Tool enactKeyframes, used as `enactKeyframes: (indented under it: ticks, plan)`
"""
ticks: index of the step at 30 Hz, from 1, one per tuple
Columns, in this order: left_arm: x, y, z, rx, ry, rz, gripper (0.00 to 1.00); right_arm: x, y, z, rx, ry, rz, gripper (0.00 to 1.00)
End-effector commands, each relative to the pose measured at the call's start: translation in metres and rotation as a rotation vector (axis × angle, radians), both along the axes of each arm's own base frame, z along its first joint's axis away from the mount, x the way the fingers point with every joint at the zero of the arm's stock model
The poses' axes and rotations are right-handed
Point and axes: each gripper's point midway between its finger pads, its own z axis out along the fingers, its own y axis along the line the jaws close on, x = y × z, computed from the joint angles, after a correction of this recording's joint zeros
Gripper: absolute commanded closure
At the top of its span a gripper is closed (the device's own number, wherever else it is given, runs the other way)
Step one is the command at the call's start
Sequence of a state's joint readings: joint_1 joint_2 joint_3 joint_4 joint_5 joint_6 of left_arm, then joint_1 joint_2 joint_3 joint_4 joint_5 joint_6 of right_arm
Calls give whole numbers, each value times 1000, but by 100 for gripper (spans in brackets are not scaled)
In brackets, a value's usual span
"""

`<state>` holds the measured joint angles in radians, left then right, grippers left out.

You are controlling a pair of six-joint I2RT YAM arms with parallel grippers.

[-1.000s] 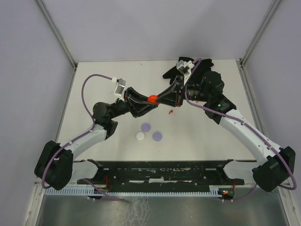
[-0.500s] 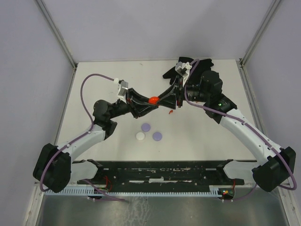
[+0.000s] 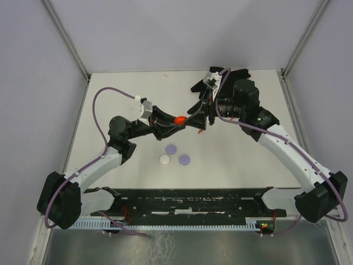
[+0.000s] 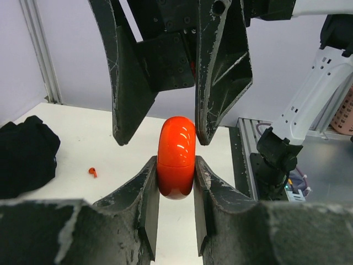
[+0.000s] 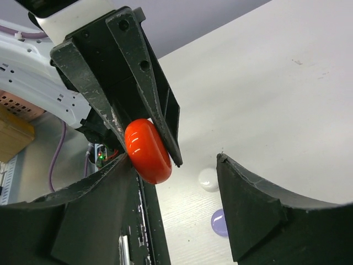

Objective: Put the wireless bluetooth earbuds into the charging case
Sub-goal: Open the charging case, then pick up the earbud from the center of the board.

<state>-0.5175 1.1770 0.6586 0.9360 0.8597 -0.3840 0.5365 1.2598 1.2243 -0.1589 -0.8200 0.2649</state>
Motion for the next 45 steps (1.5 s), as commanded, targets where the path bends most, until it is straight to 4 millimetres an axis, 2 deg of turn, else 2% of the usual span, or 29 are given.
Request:
enactKeyframes:
  ticks: [1, 7, 15, 25, 27, 30, 33, 37, 41, 45]
  plan:
    - [-5, -1, 17, -8, -146, -15, 97, 9, 1, 15, -2, -55, -22, 29]
    - [-5, -1, 13, 0, -164, -19, 97, 19, 0, 10, -35, -55, -66, 28]
    - [-4, 1, -4, 38, -189, 0, 97, 32, -2, 19, -47, -45, -132, 28]
    - [-1, 4, -13, 51, -202, 42, 97, 44, -2, 8, -98, 1, -175, 27]
    - [6, 5, -18, 57, -187, 77, 97, 47, -4, 7, -117, 10, -190, 27]
    - [28, 8, -33, 70, -124, 184, 97, 56, -11, 0, -183, 30, -247, 25]
    - [58, 16, -45, 85, -43, 331, 97, 71, -30, -21, -314, 79, -365, 23]
    - [84, 28, -59, 114, 20, 477, 97, 87, -50, -59, -459, 148, -477, 22]
    - [97, 38, -64, 121, 46, 571, 97, 101, -64, -99, -583, 217, -570, 22]
    - [100, 40, -65, 127, 45, 590, 97, 114, -74, -140, -675, 285, -654, 23]
